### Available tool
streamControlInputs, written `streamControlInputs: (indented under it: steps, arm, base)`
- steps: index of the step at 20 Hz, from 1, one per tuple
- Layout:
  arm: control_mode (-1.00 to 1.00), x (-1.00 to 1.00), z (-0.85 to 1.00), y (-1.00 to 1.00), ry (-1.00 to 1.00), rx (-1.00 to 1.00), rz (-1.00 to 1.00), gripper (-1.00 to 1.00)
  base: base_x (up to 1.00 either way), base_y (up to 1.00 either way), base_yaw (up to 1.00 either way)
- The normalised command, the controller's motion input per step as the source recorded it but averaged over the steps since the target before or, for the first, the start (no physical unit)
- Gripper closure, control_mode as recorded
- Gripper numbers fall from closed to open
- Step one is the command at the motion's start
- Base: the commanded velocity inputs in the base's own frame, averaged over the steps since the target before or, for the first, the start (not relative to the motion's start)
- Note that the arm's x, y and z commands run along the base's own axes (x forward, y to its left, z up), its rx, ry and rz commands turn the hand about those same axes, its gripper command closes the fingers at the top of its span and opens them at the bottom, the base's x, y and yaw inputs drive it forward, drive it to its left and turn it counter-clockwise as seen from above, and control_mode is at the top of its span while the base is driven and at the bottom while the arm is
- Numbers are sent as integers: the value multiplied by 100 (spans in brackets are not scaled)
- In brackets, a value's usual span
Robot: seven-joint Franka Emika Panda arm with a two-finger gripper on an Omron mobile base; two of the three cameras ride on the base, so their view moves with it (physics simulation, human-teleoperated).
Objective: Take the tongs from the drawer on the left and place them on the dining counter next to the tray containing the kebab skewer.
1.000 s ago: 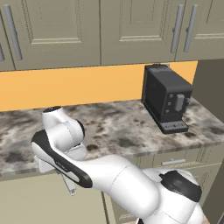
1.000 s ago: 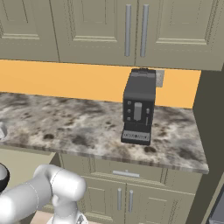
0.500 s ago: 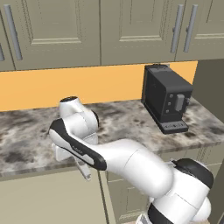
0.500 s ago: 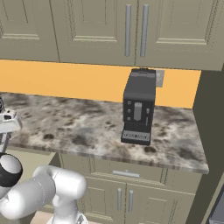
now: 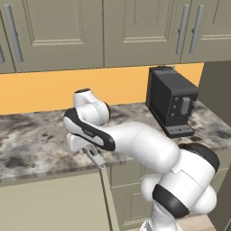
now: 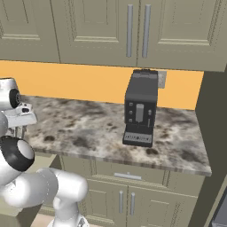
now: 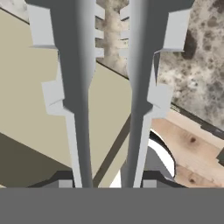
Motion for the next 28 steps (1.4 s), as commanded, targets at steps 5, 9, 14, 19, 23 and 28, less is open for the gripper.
streamControlInputs:
  steps: [5,9,14,19,23,28]
  arm:
    - [-100,1,4,-35,-5,0,0,100]
    - [-100,0,16,-52,-6,0,0,100]
    - [-100,0,23,-68,-5,0,0,100]
    - [-100,0,23,-73,-2,0,0,100]
    - [-100,0,29,-69,0,0,0,100]
    - [-100,0,31,-63,0,1,0,100]
  base:
    - [0,0,0]
    - [0,0,0]
    - [0,0,0]
    - [0,0,0]
    - [0,0,0]
    - [0,0,0]
